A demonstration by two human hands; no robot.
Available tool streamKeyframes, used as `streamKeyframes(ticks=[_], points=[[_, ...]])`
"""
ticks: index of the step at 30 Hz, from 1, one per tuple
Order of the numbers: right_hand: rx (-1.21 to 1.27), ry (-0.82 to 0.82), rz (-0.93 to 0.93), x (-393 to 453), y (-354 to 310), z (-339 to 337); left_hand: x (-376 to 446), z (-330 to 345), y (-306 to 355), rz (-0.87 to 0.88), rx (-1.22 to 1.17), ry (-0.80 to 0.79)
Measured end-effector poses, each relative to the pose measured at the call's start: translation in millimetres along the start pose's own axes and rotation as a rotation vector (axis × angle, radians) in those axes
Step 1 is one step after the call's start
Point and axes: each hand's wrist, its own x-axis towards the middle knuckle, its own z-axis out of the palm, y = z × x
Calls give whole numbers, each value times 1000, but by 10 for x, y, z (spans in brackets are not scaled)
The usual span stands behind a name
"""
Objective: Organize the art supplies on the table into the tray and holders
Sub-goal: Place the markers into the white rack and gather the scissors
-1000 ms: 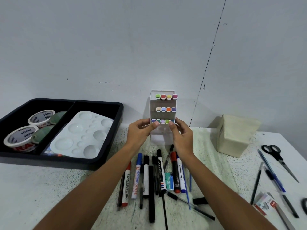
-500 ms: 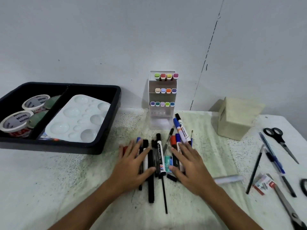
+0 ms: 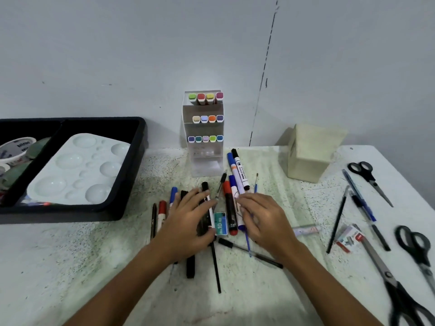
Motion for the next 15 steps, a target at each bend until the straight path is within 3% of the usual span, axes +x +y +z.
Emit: streamKeyframes(ticks=[4,10,15], points=[[-141,-21,111,-275,251,-355,139,46,43,8,153,-169],[-336,-37,488,-862,611,-937,280,95,-4,27,140,-170],[-466,-11,543,-1220,713,-1200,388,62,18,55,140,-179]])
